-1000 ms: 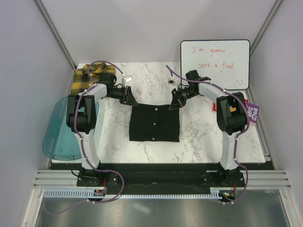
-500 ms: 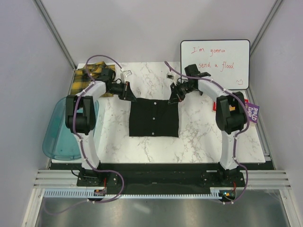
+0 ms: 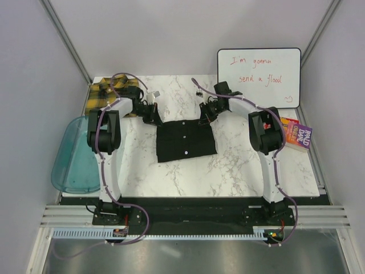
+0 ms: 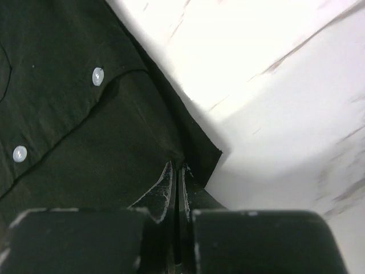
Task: Fold and stack the long sleeve shirts
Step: Fold the shirt
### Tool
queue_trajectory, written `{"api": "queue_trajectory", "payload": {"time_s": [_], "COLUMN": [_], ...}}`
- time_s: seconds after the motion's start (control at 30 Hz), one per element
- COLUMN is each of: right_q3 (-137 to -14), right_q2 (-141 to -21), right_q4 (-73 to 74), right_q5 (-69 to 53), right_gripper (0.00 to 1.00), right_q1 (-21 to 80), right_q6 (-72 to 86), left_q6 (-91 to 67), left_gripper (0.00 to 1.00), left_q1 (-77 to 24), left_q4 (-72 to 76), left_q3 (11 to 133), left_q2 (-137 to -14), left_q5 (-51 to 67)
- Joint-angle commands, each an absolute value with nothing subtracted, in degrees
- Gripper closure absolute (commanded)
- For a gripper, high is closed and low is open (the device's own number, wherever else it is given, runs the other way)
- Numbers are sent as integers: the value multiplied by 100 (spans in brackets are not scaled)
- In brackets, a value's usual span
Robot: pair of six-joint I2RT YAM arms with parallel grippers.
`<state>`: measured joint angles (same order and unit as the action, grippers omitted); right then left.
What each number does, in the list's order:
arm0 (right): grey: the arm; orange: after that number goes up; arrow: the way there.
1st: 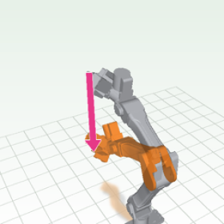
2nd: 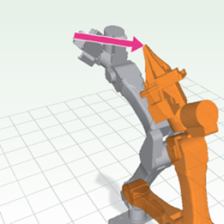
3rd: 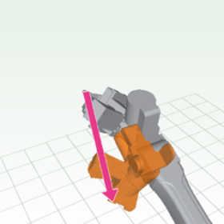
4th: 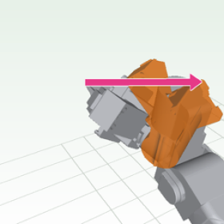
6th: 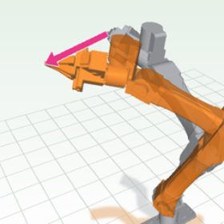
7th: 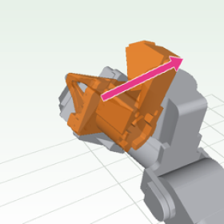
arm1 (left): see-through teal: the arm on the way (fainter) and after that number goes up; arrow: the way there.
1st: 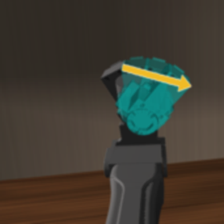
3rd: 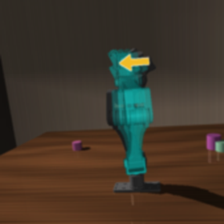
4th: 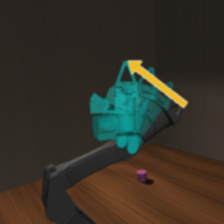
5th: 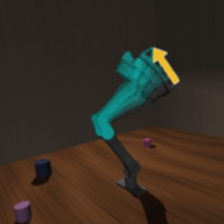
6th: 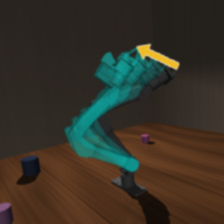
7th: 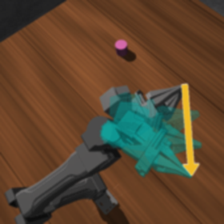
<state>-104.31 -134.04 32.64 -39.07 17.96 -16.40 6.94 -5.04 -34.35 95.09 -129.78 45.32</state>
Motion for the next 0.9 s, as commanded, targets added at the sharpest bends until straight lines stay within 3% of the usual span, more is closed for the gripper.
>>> {"api": "queue_trajectory", "payload": {"time_s": [0.0, 0.17, 0.37, 0.67, 0.87], "right_q3": [-8996, -7999, -8077, -8709, -8981], "right_q2": [-12607, -11543, -10908, -12268, -12410], "right_q4": [3612, 3665, 4288, 3894, 3314], "right_q5": [-3559, -4016, -4614, -3798, -3595], "right_gripper": [100, 100, 100, 100, 100], "right_q1": [1960, 2057, 2101, 2048, 2013], "right_q6": [-1670, -1679, -1854, -1908, -1293], "left_q6": [799, 1220, 1485, 1196, 906], "left_gripper": [98, 98, 98, 98, 89], "left_q1": [-606, -607, -598, -484, -466], "left_q4": [-3832, -3744, -3771, -3674, -3621], "left_q3": [8495, 7489, 7391, 8024, 8533], "left_q2": [-12236, -11472, -10768, -11583, -11944], "left_q5": [4263, 4474, 5124, 4255, 3938]}}
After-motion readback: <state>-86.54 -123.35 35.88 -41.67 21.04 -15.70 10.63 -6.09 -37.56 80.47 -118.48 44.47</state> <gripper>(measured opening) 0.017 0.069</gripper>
